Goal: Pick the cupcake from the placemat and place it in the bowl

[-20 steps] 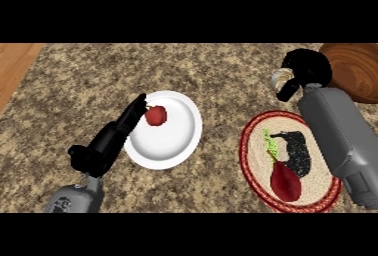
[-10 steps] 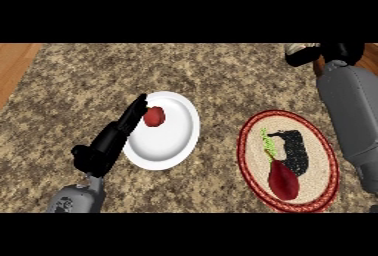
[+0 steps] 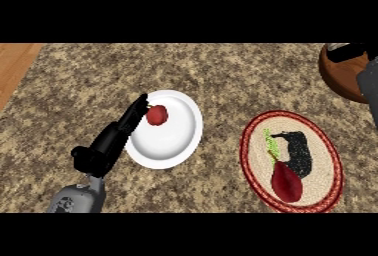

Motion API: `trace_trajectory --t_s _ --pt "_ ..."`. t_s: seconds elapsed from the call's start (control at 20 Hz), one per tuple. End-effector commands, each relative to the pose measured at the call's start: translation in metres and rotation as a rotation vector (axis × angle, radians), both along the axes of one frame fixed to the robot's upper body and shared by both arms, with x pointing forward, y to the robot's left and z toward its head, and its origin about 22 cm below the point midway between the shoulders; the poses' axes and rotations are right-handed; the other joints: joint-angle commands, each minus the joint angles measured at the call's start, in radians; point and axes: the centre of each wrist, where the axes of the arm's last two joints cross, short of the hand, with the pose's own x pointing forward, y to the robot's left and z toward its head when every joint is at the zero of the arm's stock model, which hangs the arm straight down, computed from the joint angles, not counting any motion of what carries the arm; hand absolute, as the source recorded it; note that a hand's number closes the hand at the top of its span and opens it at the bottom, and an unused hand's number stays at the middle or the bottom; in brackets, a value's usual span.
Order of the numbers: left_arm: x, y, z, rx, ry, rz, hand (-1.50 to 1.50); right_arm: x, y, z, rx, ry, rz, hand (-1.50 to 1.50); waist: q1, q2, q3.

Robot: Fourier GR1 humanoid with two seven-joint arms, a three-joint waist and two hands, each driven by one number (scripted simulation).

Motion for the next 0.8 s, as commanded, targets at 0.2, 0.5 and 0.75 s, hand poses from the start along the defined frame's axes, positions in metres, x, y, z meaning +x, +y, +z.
trace_trajectory --t_s 0.2,0.5,0.75 --pt "0.008 0.009 0.011 -0.002 -0.019 -0.017 0.0 -0.018 -0.056 -0.02 -0.114 -0.026 -0.118 1.5 0.02 0.009 0.001" --pt "-0.002 -0.009 -0.003 0.006 -0.006 -0.048 0.0 -0.033 -0.09 -0.022 0.153 0.268 -0.115 1.5 0.034 0.017 0.004" --pt "-0.002 -0.001 -0.006 0.003 -0.014 -0.034 0.0 -0.038 -0.103 -0.012 0.26 0.245 0.008 -1.5 0.043 0.019 0.005"
